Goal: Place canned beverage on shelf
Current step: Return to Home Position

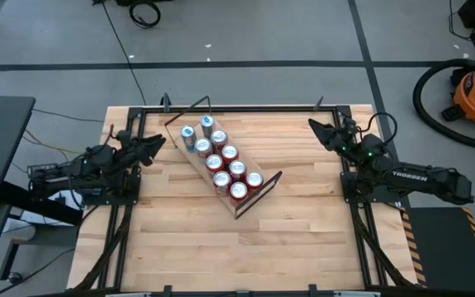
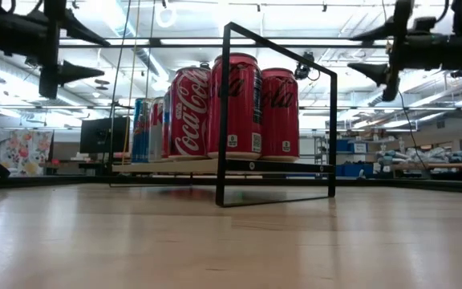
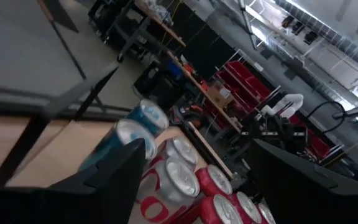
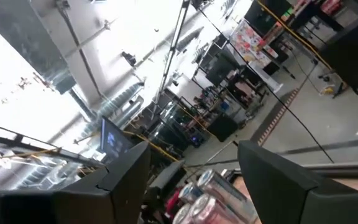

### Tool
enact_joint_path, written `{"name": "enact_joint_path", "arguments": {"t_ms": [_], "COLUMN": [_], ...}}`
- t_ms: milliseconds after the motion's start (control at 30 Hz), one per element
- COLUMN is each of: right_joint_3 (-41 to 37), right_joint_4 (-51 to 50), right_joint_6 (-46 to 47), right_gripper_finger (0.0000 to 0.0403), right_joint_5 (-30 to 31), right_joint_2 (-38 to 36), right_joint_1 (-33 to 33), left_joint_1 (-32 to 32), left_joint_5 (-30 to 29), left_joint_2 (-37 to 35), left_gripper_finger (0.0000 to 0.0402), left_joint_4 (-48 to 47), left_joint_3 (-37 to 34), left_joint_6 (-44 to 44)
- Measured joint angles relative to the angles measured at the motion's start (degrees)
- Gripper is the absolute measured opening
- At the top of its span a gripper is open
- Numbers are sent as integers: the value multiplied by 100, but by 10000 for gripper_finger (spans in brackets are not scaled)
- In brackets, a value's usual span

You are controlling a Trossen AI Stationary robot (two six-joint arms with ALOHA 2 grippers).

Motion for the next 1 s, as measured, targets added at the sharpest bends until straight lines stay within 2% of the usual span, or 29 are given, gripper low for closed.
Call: {"name": "enact_joint_path", "arguments": {"t_ms": [233, 567, 833, 933, 1000], "right_joint_3": [-536, -537, -537, -537, -537], "right_joint_4": [166, -321, -302, -304, -416], "right_joint_6": [257, 222, 299, 70, -770], "right_gripper_finger": [253, 250, 250, 250, 250], "right_joint_5": [102, 48, 9, -5, -5], "right_joint_2": [-346, -426, -424, -424, -424], "right_joint_1": [0, -127, -127, -125, -125], "left_joint_1": [-2, -44, -70, -68, -55], "left_joint_5": [0, 2, -113, -251, -259], "left_joint_2": [2, 7, 138, 250, 333], "left_gripper_finger": [297, 297, 297, 297, 297], "left_joint_4": [22, 119, 234, 219, 209], "left_joint_3": [-294, -781, -1107, -1104, -1102], "left_joint_6": [-548, -1302, -1846, -1850, -1710]}}
